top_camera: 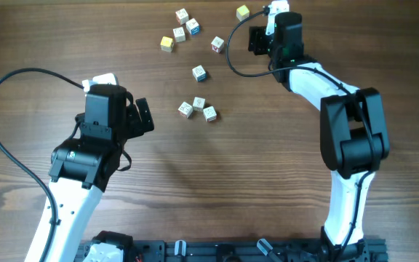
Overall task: Form a circle
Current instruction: 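Grasp the white block marked Z with the right gripper, then carry the Z block down toward the bird block near centre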
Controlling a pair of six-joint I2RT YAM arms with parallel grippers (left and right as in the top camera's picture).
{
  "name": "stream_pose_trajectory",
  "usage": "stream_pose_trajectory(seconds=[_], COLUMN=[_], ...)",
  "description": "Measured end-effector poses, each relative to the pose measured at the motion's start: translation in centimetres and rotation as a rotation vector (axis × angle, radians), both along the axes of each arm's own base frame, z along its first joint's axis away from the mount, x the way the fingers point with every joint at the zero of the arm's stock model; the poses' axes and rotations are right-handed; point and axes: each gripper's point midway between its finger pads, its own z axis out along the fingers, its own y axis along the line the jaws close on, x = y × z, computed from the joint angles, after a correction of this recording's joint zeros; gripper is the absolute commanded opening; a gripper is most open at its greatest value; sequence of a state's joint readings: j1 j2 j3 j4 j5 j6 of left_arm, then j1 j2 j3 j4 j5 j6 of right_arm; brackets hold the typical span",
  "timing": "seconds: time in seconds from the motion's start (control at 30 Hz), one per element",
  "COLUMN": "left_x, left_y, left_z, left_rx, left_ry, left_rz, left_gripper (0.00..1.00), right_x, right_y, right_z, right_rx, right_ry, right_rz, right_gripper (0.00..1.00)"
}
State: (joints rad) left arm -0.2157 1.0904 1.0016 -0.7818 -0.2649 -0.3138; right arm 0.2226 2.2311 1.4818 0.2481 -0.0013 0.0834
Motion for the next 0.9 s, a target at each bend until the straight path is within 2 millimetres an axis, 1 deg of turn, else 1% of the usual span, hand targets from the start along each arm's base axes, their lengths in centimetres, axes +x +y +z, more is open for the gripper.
stream_pose_trajectory(seconds=[0.07,0.13,0.2,0.23,0.27,0.37,0.4,0.43,0.63,0.73,0.8,0.83,0.9], left_x=[0.0,0.0,0.0,0.0,0.0,0.0,0.0,0.0,0.0,0.0,0.0,0.0,0.0], left_y=[0.0,0.0,0.0,0.0,0.0,0.0,0.0,0.0,0.0,0.0,0.0,0.0,0.0], left_z=[0.0,0.0,0.0,0.0,0.0,0.0,0.0,0.0,0.0,0.0,0.0,0.0,0.0], left_rx=[0.0,0.0,0.0,0.0,0.0,0.0,0.0,0.0,0.0,0.0,0.0,0.0,0.0], left_ry=[0.0,0.0,0.0,0.0,0.0,0.0,0.0,0.0,0.0,0.0,0.0,0.0,0.0], left_rz=[0.0,0.0,0.0,0.0,0.0,0.0,0.0,0.0,0.0,0.0,0.0,0.0,0.0], left_gripper=[1.0,1.0,1.0,1.0,1.0,1.0,1.0,1.0,1.0,1.0,1.0,1.0,1.0], right_x=[0.3,0.2,0.1,0.0,0.0,0.3,0.3,0.3,-0.6,-1.1,-1.0,-0.9,-0.8], right_y=[0.1,0.0,0.0,0.0,0.0,0.0,0.0,0.0,-0.2,-0.3,-0.3,-0.2,-0.2], right_z=[-1.2,-3.6,-5.7,-6.1,-6.2,-5.8,-5.8,-5.8,-7.0,-6.4,-4.2,-2.6,0.0], right_rx=[-0.006,-0.016,-0.021,-0.024,-0.026,-0.029,-0.032,-0.032,-0.049,-0.055,-0.05,-0.045,-0.037], right_ry=[-0.001,0.028,0.053,0.058,0.059,0.036,0.036,0.037,0.102,0.128,0.106,0.084,0.047], right_rz=[0.003,0.005,0.005,0.006,0.007,0.01,0.011,0.011,0.013,0.014,0.013,0.013,0.012], right_gripper=[0.76,0.75,0.68,0.63,0.56,0.52,0.48,0.42,0.31,0.3,0.29,0.29,0.29])
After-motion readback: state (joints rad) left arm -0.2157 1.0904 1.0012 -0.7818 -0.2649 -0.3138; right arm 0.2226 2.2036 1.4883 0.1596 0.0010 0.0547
